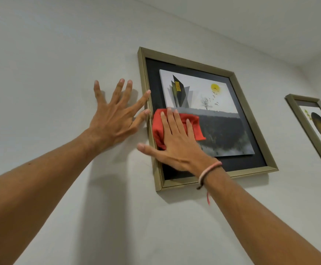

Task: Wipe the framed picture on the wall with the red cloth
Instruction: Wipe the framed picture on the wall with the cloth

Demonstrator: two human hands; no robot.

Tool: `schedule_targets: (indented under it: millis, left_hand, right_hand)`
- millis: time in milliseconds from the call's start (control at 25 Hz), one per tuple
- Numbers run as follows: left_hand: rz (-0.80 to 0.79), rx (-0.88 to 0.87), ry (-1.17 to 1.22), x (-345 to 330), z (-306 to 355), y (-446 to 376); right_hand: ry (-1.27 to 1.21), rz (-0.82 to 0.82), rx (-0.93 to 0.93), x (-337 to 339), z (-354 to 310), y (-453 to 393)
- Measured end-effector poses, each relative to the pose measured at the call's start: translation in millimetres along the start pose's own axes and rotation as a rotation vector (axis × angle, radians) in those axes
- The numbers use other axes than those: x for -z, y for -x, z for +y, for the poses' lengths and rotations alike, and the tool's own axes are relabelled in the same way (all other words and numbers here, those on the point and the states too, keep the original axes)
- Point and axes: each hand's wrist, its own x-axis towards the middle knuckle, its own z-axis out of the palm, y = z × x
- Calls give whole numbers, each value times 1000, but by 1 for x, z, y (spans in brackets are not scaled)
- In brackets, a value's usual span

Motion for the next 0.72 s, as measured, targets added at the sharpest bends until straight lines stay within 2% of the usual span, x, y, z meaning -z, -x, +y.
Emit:
schedule_targets:
  millis: [120,320,480,720]
  left_hand:
    - [6,4,-2,0,1,0]
    - [21,0,-7,-2,0,0]
    - [9,17,16,0,8,3]
    - [15,37,45,1,9,3]
  right_hand:
    - [-11,1,48,3,3,6]
    - [-16,-57,100,-27,13,109]
    - [140,-138,102,-7,9,118]
    - [360,-96,65,-9,9,123]
